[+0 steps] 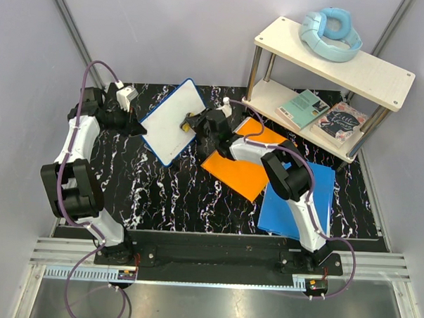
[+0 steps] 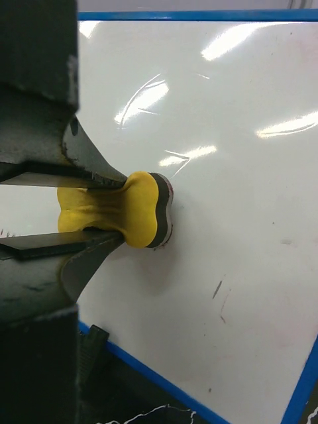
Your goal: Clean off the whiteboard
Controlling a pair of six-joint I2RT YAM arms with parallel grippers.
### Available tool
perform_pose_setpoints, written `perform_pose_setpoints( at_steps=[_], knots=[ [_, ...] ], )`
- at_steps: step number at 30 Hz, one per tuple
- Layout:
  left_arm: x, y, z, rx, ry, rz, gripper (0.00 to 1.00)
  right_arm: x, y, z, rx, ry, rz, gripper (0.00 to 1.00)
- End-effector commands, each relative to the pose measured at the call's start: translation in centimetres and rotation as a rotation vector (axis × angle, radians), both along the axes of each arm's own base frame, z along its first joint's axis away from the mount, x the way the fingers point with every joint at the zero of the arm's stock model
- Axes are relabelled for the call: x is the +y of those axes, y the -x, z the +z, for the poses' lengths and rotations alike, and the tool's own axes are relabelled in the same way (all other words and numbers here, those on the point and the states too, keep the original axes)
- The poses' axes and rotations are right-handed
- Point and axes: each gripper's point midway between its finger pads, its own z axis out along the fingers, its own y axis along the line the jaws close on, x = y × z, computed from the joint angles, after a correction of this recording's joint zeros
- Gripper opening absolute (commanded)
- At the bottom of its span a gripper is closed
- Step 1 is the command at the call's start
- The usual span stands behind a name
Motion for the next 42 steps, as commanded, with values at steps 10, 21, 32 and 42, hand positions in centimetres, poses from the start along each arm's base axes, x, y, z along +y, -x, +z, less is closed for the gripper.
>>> perform_pose_setpoints(
  at_steps=[10,21,32,42],
  knots=[
    [1.9,0.1,-3.3,0.012,-0.181,-0.038,0.00,-3.8,-3.6,-0.2,-0.022,-0.019,-0.106,0.00],
    [1.9,0.2,-3.6,0.020,-0.184,-0.041,0.00,-0.4,-6.2,3.9,-0.080,-0.104,0.025,0.00],
    [1.7,0.3,-4.1,0.037,-0.170,-0.039,0.00,2.1,-0.9,-0.8,0.032,-0.090,0.094,0.00],
    [1.6,0.2,-3.9,0.041,-0.156,-0.036,0.00,2.6,3.9,-4.1,0.045,0.027,0.194,0.00]
  ],
)
